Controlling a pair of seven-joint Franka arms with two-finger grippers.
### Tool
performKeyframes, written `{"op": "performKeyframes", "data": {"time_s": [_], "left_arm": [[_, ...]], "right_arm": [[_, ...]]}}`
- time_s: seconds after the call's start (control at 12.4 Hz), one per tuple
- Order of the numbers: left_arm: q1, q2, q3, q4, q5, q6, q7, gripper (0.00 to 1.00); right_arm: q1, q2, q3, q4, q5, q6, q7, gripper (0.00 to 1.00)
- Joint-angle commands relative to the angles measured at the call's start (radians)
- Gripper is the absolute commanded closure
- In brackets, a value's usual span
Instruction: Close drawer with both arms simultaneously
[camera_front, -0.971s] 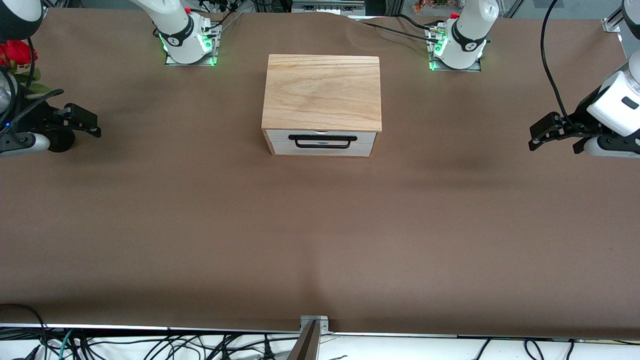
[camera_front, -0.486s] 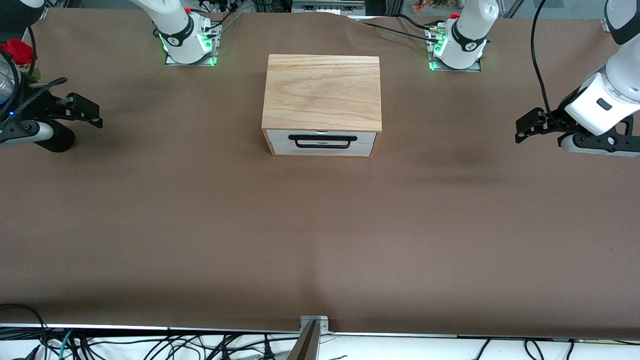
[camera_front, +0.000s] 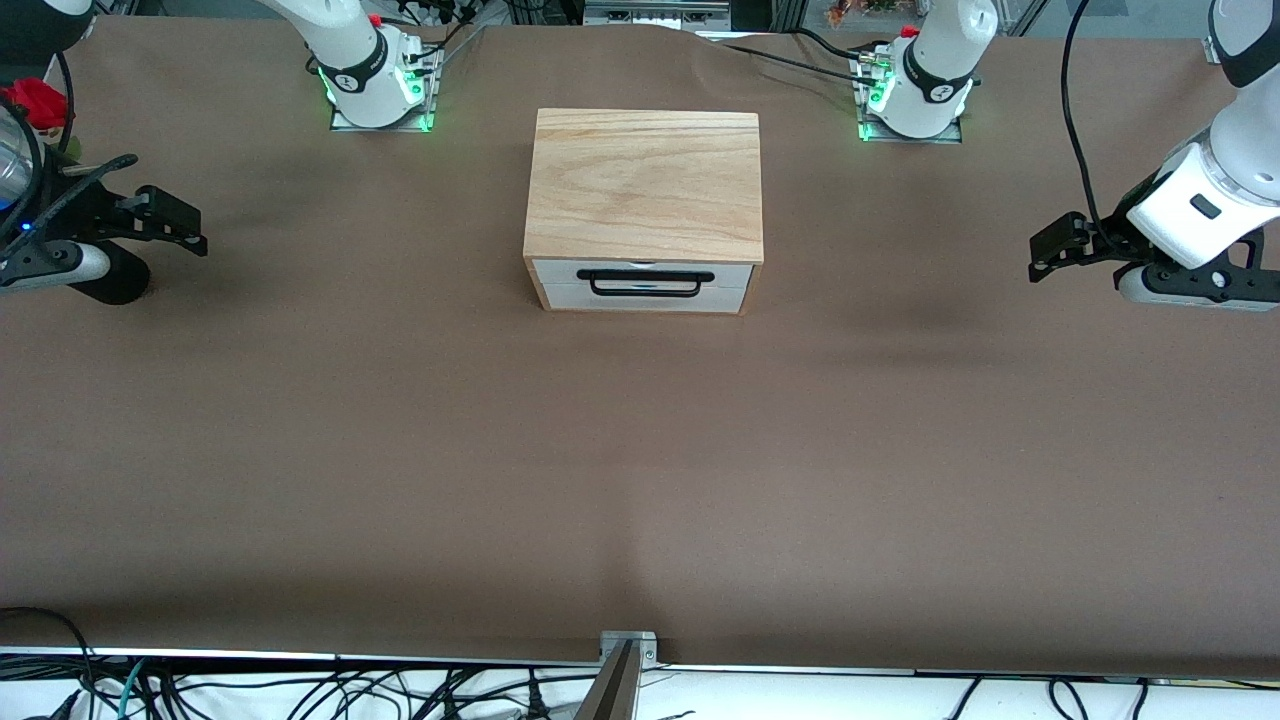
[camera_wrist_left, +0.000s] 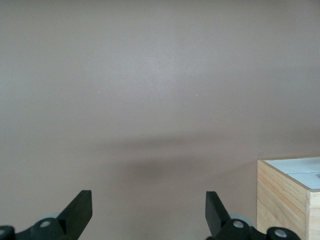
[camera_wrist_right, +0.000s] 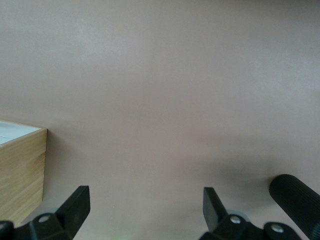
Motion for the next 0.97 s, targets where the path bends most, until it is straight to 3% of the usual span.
{"op": "performKeyframes", "data": {"time_s": [0.0,0.08,0.32,0.89], "left_arm": [[0.010,0.007,-0.012,0.033,0.025,-0.022,0.005,0.00],[0.007,0.007,-0.012,0.033,0.025,-0.022,0.005,0.00],[0.011,0.007,-0.012,0.033,0.024,-0.022,0.011,0.00],[0.008,0.008,-0.012,0.033,0.024,-0.022,0.004,0.00]], "right_arm": [[0.003,-0.021,0.005,-0.013,-0.018,0.005,0.002,0.00],[-0.009,-0.021,0.015,-0.013,-0.018,0.004,0.002,0.00],[-0.172,-0.029,0.197,-0.016,-0.030,0.004,0.003,0.00],[-0.172,-0.027,0.199,-0.010,-0.035,-0.009,0.006,0.00]]}}
